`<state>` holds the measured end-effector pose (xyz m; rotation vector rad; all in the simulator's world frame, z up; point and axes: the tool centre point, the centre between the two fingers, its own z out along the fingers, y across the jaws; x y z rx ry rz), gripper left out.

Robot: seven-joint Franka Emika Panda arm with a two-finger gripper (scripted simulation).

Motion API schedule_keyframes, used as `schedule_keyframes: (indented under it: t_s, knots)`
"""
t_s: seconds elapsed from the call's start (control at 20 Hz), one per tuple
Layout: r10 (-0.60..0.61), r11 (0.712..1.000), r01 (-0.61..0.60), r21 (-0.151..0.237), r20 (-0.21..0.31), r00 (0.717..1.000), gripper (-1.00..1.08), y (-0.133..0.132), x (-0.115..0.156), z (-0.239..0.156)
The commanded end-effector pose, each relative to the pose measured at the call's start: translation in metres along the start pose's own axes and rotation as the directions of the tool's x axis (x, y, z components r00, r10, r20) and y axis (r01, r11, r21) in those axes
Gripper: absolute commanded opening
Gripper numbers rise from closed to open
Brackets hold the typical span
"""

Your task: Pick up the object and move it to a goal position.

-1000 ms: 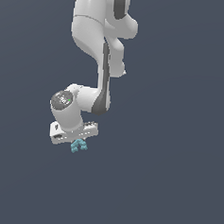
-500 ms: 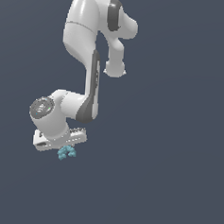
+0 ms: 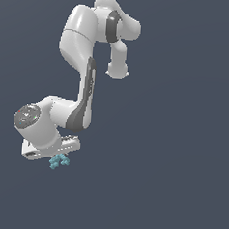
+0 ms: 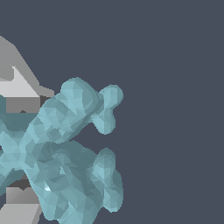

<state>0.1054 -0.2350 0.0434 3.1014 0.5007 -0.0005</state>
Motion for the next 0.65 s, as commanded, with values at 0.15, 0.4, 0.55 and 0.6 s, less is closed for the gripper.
schedule_keyframes:
  t_s: [0.15,0.4,0.55,0.6]
  knots:
    - [-0.001,1.0,0.001,0.0,0.0,1.0,-1.0,0.011,0.005,0.0]
    - [-0.001,1.0,0.001,0.0,0.0,1.0,-1.0,0.015,0.007,0.0]
    - [-0.001,1.0,0.001,0.0,0.0,1.0,-1.0,0.016,0.007,0.0]
    - [-0.001,1.0,0.001,0.0,0.0,1.0,-1.0,0.016,0.007,0.0]
